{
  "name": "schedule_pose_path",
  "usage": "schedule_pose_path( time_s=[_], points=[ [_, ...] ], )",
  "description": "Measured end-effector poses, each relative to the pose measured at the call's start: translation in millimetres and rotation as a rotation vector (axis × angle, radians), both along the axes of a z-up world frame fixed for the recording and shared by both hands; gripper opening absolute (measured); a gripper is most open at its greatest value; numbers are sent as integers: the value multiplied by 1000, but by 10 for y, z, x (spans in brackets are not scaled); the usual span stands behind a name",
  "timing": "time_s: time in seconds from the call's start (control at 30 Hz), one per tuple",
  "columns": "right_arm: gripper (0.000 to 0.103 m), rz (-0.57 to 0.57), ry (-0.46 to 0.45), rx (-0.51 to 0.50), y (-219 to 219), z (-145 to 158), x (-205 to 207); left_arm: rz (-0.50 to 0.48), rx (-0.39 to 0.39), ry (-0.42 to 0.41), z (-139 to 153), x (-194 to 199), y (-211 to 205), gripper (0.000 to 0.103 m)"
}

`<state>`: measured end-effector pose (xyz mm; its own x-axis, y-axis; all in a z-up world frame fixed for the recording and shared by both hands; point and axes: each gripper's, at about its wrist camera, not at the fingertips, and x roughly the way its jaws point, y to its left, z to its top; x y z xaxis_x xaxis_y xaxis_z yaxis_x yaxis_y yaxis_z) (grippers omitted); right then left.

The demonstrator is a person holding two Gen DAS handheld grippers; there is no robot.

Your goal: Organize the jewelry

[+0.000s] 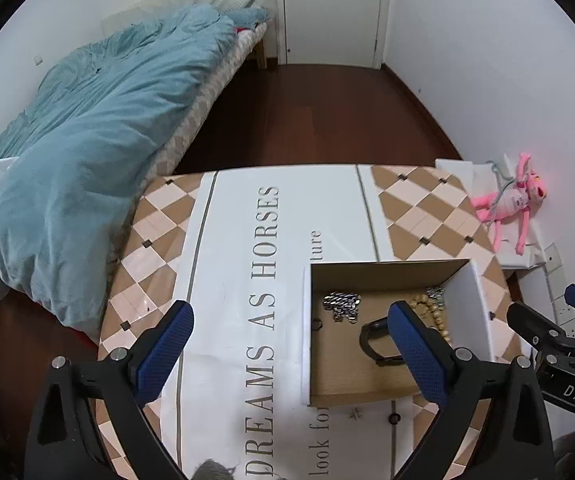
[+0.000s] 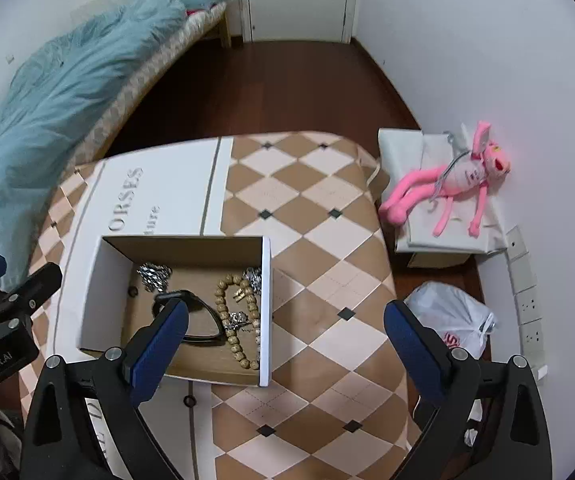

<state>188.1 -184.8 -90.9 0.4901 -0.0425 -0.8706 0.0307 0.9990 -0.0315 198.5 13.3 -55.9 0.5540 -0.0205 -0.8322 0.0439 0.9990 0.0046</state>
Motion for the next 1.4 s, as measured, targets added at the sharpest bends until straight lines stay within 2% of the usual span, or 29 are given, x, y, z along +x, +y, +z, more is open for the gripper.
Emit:
schedule_pose_path(
  time_s=[0.1, 0.2, 0.27, 0.37, 0.5, 0.57, 0.7, 0.9, 1.0, 1.03, 1.13, 1.27, 1.3, 1.4],
  points=[
    [100, 8, -25, 18, 2, 102, -138, 0, 5, -19, 73, -108, 2, 99],
    [100, 22, -38, 37, 34, 79, -323, 15, 24, -28, 44, -272, 42, 99],
    [100, 33, -37, 49, 75, -26, -464, 33, 43, -25, -56, -427, 94, 99],
    [100, 47, -4, 65, 161, -345, -672, 53, 78, -6, -267, -639, 167, 99],
    [98, 67, 48, 102, 294, -765, -798, 54, 85, 81, -731, -809, 275, 99],
    [88, 79, 54, 108, 381, -922, -826, 55, 90, 110, -908, -841, 308, 99],
    [78, 97, 61, 118, 525, -1155, -838, 65, 98, 156, -1195, -842, 394, 99],
    [60, 135, 48, 81, 736, -1341, -811, 73, 90, 183, -1351, -839, 476, 99],
    [27, 146, 16, 9, 823, -1354, -830, 76, 79, 189, -1375, -832, 502, 99],
    [11, 152, 6, 2, 834, -1355, -844, 75, 77, 188, -1376, -826, 498, 99],
    [11, 150, 7, 15, 795, -1350, -866, 67, 64, 181, -1339, -850, 436, 99],
    [10, 78, 4, 73, 525, -1269, -898, 48, 23, 166, -1277, -851, 259, 99],
    [0, 61, 1, 79, 463, -1247, -903, 40, 8, 163, -1268, -845, 186, 99],
    [0, -1, -6, 100, 223, -1188, -923, 15, -12, 156, -1271, -816, -34, 99]
  ],
)
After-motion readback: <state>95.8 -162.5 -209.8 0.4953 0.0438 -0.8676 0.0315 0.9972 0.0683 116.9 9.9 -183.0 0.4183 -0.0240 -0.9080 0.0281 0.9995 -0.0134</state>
